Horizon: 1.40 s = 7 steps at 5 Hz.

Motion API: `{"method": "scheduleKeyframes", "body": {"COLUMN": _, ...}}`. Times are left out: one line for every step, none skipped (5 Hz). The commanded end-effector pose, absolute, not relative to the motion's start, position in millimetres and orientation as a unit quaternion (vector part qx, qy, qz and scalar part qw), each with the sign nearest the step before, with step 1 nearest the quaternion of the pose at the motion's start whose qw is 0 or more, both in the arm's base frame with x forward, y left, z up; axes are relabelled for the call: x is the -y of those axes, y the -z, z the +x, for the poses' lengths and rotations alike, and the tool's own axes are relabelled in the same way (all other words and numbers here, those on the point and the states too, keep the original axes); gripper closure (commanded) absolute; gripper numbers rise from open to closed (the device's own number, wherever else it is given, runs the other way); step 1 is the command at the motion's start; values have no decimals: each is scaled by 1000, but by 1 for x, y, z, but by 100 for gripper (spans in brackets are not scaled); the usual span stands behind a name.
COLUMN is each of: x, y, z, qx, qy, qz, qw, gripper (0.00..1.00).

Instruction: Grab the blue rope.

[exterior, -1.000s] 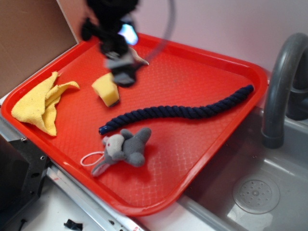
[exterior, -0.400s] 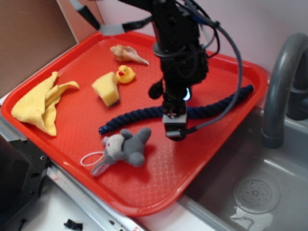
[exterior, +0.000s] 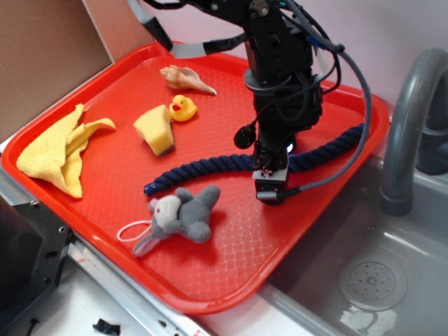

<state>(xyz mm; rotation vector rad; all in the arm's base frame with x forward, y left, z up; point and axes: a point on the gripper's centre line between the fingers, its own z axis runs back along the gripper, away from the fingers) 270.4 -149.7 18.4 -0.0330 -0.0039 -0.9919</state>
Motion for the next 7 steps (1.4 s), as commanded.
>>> {"method": "scheduleKeyframes", "body": {"x": 156, "y": -30, "z": 260, "qx": -16, "qy": 470, "qz": -39, "qw": 882, "gripper": 100}}
{"method": "scheduleKeyframes", "body": {"x": 139, "y": -58, "z": 254, "qx": -28, "qy": 402, "qz": -53, "qw": 914, "gripper": 100}}
{"method": "scheduleKeyframes", "body": {"x": 116, "y": -108, "z": 239, "qx": -27, "qy": 288, "qz": -45, "qw": 956, "gripper": 100}}
{"method": "scheduleKeyframes", "body": {"x": 86, "y": -157, "z": 213, "qx": 7, "qy": 179, "qz": -45, "qw": 983, "gripper": 100}}
{"method": "scheduleKeyframes", "body": {"x": 61, "y": -201, "z": 184, "qx": 24, "qy": 109, "qz": -35, "qw": 993, "gripper": 100}}
{"method": "scheduleKeyframes", "body": {"x": 54, "y": -205, "z": 171, "qx": 14, "qy": 83, "qz": 1, "qw": 996, "gripper": 100}}
{"method": "scheduleKeyframes", "body": {"x": 49, "y": -200, "z": 174, "qx": 5, "qy": 116, "qz": -40, "qw": 992, "gripper": 100}}
